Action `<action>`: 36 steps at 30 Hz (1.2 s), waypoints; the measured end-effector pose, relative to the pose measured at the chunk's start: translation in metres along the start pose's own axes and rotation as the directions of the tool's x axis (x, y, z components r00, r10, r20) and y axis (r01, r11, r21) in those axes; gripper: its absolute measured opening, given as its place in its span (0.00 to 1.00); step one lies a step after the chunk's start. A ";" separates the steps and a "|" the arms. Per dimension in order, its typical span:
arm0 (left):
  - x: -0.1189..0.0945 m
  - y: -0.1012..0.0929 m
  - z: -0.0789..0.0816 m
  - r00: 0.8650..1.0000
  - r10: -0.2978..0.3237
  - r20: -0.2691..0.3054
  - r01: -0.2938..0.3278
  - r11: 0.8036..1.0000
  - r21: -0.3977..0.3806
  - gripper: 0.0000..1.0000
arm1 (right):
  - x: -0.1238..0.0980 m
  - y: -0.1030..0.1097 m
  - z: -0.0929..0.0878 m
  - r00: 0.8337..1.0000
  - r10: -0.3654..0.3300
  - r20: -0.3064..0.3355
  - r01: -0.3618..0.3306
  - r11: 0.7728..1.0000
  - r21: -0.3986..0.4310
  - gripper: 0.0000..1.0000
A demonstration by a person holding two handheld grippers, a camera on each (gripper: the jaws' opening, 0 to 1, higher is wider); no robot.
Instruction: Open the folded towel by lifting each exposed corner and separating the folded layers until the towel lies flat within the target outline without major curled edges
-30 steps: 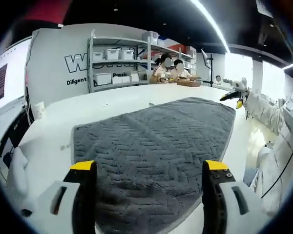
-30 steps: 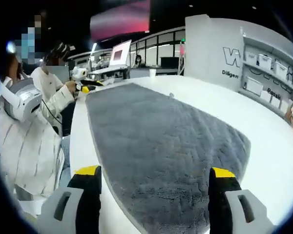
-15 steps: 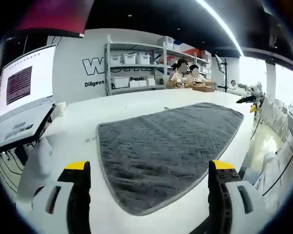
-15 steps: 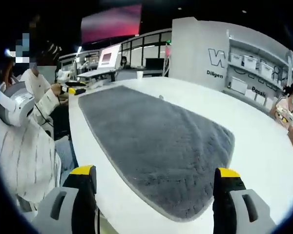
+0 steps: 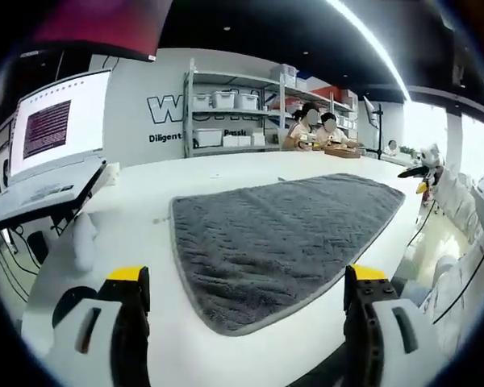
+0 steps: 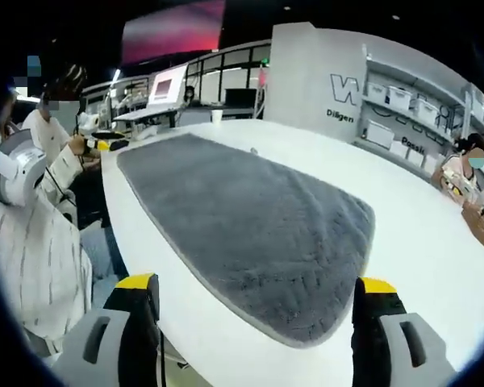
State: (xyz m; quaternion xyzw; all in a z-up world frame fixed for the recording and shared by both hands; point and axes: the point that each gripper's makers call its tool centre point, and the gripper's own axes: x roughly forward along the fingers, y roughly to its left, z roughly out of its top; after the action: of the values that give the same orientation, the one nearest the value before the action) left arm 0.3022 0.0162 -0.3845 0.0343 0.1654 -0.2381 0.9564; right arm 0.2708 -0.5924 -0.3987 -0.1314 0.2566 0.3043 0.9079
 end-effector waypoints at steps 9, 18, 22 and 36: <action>0.002 -0.005 0.007 1.000 -0.010 0.008 0.010 1.000 0.017 0.99 | 0.002 -0.001 0.001 1.000 -0.005 0.016 0.005 1.000 0.025 1.00; 0.005 -0.012 0.013 0.999 -0.029 0.022 0.028 0.999 0.026 0.99 | 0.001 0.001 -0.003 0.999 0.008 0.032 -0.010 0.999 0.044 1.00; 0.008 -0.019 0.017 0.998 -0.048 0.042 0.047 0.998 0.031 0.99 | -0.001 0.001 -0.003 0.999 0.004 0.039 -0.006 0.999 0.043 1.00; 0.011 -0.028 0.025 0.993 -0.077 0.086 0.074 0.997 0.036 0.99 | -0.006 0.003 0.000 0.998 0.004 0.062 -0.007 0.999 0.047 1.00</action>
State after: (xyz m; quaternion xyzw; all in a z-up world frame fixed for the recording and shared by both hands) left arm 0.3060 -0.0168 -0.3645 0.0330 0.1207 -0.2780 0.9524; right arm 0.2651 -0.5928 -0.3961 -0.0996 0.2357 0.3043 0.9176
